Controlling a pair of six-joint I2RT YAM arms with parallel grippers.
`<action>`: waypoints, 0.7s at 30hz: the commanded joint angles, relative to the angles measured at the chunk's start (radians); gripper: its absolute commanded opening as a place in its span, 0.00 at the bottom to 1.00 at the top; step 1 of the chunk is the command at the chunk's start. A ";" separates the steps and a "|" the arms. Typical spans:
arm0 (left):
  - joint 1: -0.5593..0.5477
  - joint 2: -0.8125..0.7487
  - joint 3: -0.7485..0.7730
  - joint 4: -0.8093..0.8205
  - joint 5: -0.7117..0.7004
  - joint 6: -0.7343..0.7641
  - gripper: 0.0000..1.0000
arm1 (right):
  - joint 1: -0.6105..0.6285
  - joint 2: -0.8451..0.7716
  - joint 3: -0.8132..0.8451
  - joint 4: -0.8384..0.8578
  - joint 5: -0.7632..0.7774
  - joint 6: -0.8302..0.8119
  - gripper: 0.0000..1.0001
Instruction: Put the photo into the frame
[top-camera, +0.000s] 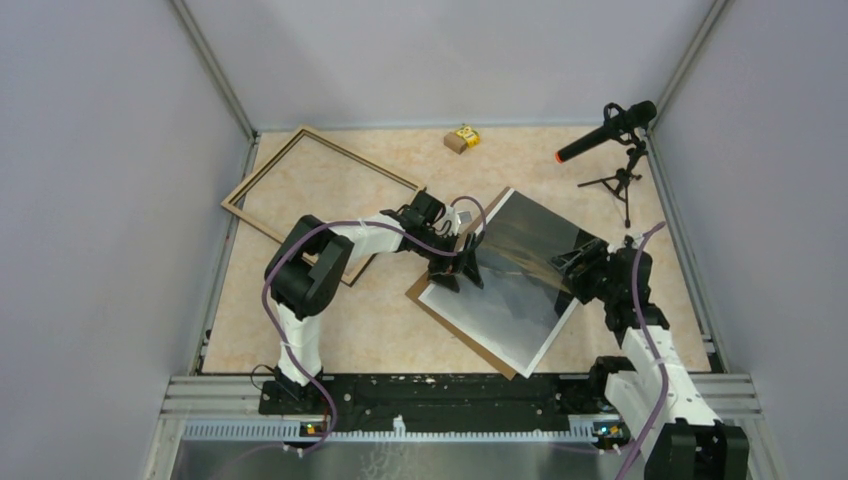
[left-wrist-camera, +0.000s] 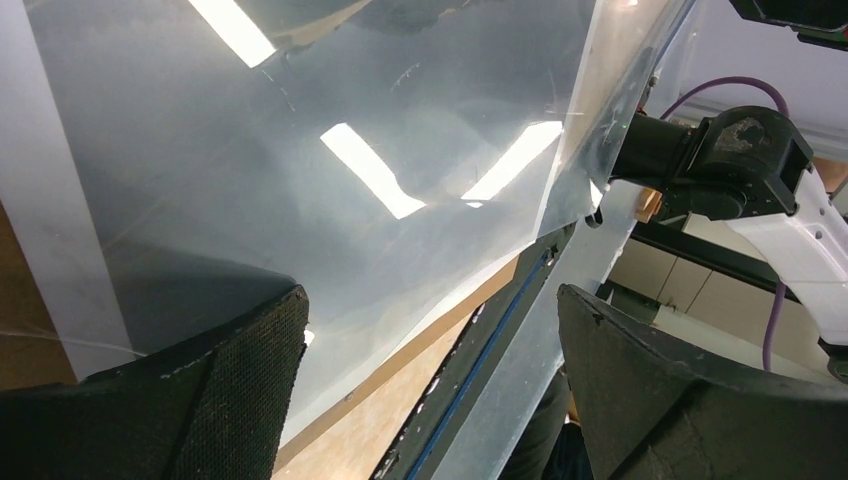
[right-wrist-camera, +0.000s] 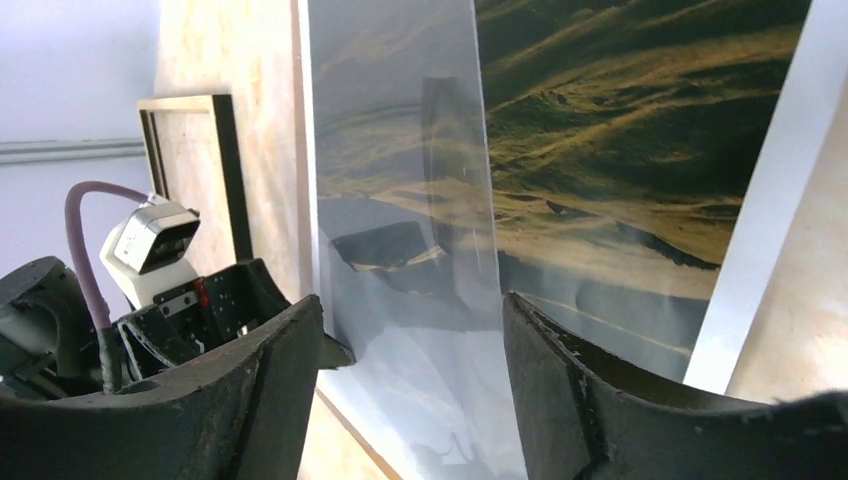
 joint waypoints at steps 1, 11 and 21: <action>-0.009 0.034 -0.020 0.015 -0.041 0.023 0.98 | 0.022 0.007 -0.041 0.208 -0.070 -0.020 0.62; -0.012 0.027 -0.020 0.020 -0.036 0.029 0.98 | 0.022 0.070 -0.094 0.367 -0.141 -0.002 0.43; -0.014 -0.149 -0.030 0.073 -0.081 0.076 0.98 | 0.022 0.075 -0.080 0.308 -0.087 0.003 0.06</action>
